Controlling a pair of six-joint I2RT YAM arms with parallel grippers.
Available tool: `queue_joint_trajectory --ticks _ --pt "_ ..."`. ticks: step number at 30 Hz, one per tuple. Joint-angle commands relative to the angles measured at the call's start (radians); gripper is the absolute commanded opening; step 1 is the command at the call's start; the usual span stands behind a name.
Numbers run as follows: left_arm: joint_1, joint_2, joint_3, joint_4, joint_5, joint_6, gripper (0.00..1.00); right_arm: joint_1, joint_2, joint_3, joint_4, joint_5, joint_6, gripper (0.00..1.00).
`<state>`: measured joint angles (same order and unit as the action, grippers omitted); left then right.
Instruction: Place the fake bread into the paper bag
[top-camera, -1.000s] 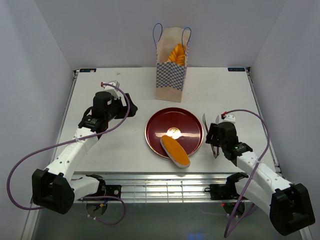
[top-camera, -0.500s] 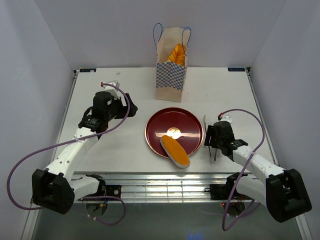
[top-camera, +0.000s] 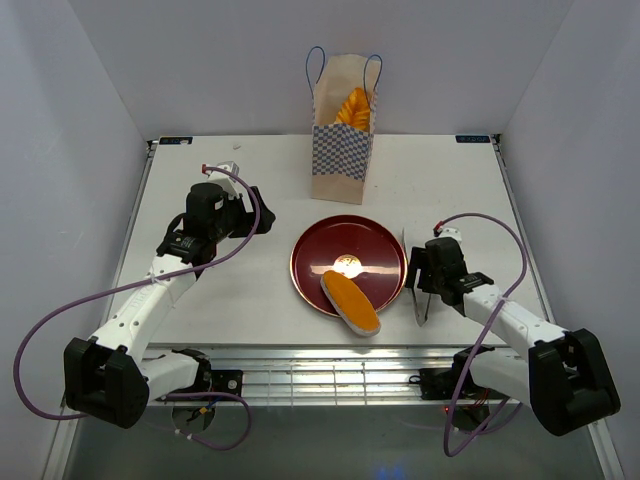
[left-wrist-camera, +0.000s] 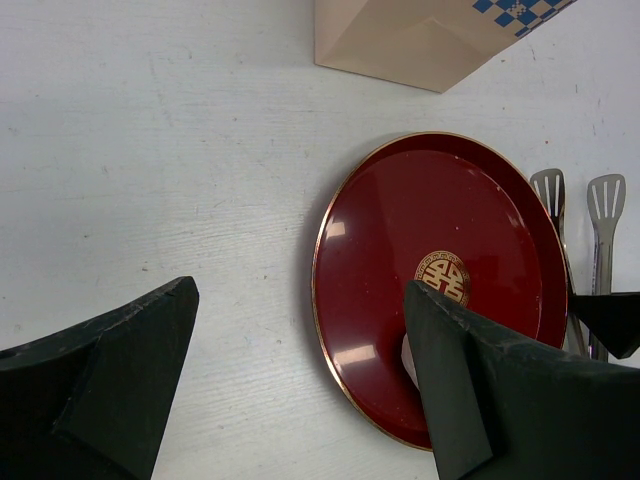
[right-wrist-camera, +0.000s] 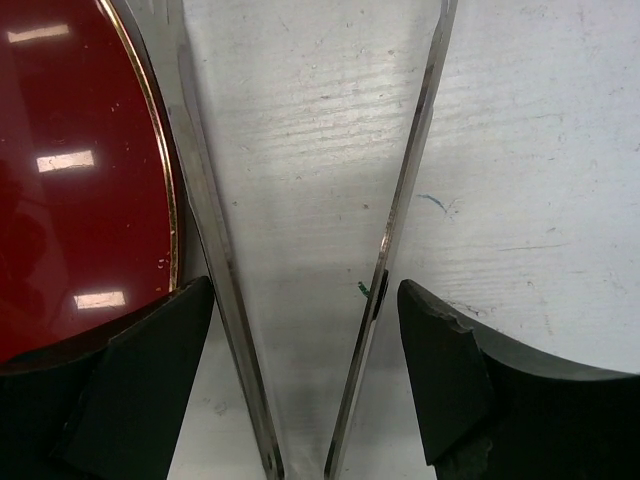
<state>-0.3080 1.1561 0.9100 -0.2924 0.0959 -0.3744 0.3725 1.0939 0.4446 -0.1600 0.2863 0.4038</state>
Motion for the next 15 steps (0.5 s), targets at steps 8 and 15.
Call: queue_joint_trajectory --ticks 8,15 --pt "0.000 0.004 0.033 -0.005 0.011 0.008 0.94 -0.004 -0.054 0.115 -0.075 0.016 -0.040 0.87" --pt "0.000 -0.015 0.035 -0.007 -0.019 0.014 0.95 -0.007 -0.127 0.287 -0.151 -0.117 -0.109 0.96"
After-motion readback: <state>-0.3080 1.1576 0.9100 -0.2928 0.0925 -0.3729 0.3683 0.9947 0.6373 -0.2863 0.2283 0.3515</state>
